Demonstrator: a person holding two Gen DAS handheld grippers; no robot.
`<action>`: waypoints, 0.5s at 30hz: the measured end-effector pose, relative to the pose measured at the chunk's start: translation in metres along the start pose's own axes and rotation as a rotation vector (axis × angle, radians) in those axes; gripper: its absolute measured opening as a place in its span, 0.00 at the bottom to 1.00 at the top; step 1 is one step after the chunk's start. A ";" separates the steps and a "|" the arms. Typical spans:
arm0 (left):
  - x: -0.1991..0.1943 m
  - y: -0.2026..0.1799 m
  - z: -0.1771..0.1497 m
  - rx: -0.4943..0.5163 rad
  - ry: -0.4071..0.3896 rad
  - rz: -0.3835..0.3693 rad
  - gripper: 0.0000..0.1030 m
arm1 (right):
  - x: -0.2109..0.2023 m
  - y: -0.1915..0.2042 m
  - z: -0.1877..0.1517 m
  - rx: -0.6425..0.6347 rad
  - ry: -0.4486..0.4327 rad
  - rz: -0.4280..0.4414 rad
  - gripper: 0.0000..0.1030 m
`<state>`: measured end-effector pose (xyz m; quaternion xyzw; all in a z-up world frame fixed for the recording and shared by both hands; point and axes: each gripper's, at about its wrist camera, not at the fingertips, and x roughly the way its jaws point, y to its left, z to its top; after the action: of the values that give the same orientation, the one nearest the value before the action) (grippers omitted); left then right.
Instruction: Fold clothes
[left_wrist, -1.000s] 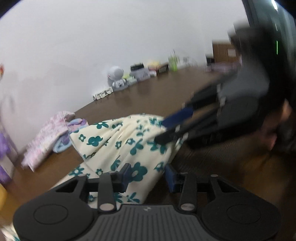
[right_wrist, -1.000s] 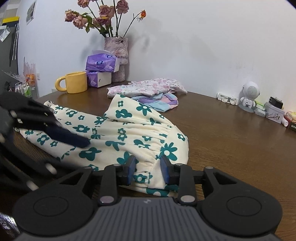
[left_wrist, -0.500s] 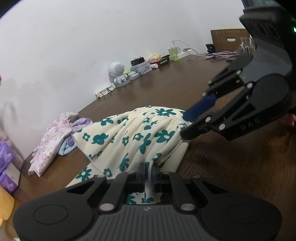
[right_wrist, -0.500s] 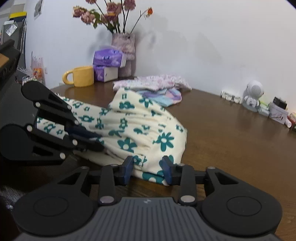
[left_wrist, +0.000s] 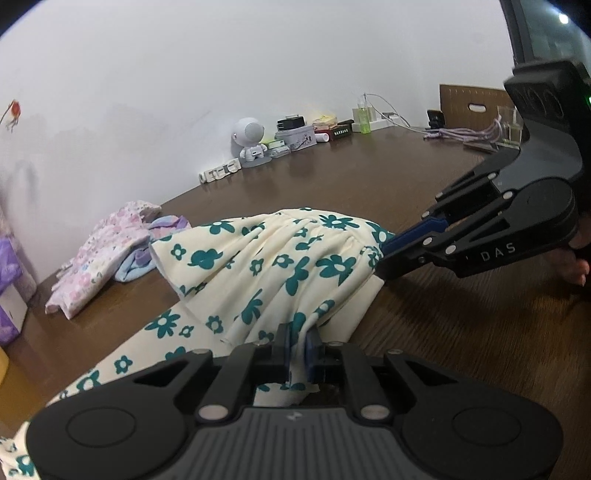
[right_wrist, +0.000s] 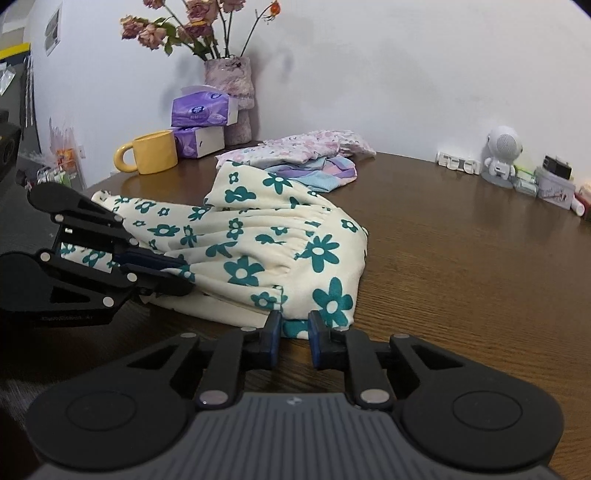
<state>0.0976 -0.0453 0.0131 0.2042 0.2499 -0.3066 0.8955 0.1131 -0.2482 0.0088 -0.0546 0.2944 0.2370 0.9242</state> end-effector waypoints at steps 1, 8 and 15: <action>0.000 0.001 0.000 -0.008 -0.001 -0.003 0.09 | 0.000 0.000 0.000 0.005 0.002 -0.001 0.15; 0.001 0.002 0.000 -0.015 -0.002 -0.003 0.09 | 0.005 0.003 0.000 0.001 0.027 -0.018 0.15; 0.001 0.006 -0.001 -0.034 -0.004 -0.016 0.09 | -0.011 0.002 0.003 0.006 0.004 0.024 0.16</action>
<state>0.1015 -0.0408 0.0128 0.1865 0.2549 -0.3100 0.8967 0.1064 -0.2503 0.0178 -0.0487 0.2976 0.2470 0.9209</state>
